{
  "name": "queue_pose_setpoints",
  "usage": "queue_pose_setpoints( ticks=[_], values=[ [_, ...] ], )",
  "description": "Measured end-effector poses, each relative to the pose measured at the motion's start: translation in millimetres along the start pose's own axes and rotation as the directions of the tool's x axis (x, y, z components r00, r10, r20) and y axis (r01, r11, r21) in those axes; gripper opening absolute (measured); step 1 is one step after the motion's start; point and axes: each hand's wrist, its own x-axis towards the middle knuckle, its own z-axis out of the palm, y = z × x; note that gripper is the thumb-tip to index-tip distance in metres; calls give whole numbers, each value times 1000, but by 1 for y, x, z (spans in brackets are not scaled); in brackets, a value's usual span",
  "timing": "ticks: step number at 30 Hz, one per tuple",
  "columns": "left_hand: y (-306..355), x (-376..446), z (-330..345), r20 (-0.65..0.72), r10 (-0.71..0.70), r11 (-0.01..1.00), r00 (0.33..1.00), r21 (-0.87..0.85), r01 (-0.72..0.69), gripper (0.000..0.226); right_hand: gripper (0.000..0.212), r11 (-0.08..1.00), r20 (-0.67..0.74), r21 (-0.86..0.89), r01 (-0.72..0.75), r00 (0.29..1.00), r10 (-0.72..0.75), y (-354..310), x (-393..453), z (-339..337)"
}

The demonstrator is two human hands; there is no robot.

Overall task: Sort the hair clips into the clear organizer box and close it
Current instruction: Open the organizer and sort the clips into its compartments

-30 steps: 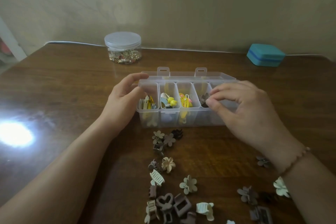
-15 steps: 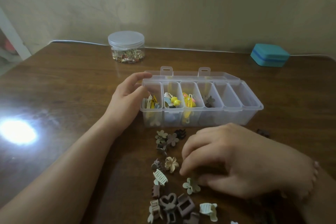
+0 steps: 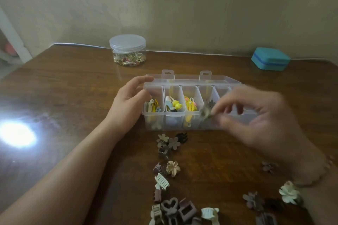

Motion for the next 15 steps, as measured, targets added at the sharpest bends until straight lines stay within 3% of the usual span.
queue_pose_setpoints(
  ticks=[2,3,4,7,12,15],
  values=[
    [0,0,0,-2,3,1000,1000,-1,-3,53,10,994,-272,-57,-98,959,79,5,4,2],
    [0,0,0,-1,4,1000,1000,-4,-4,53,10,984,-334,-73,-161,934,128,9,7,3],
    [0,0,0,1,7,1000,1000,-9,-7,53,10,968,-338,-104,-227,924,181,15,10,5],
    [1,-1,0,6,10,1000,1000,-18,-10,53,20,887,-179,-296,-353,933,312,34,12,11],
    [-1,0,0,-6,2,1000,1000,-7,-2,52,15,937,-173,-251,-241,964,201,28,9,5],
    [-1,0,-1,-10,-6,1000,1000,-1,6,52,13,971,-61,-212,-114,993,103,22,8,4]
  ],
)
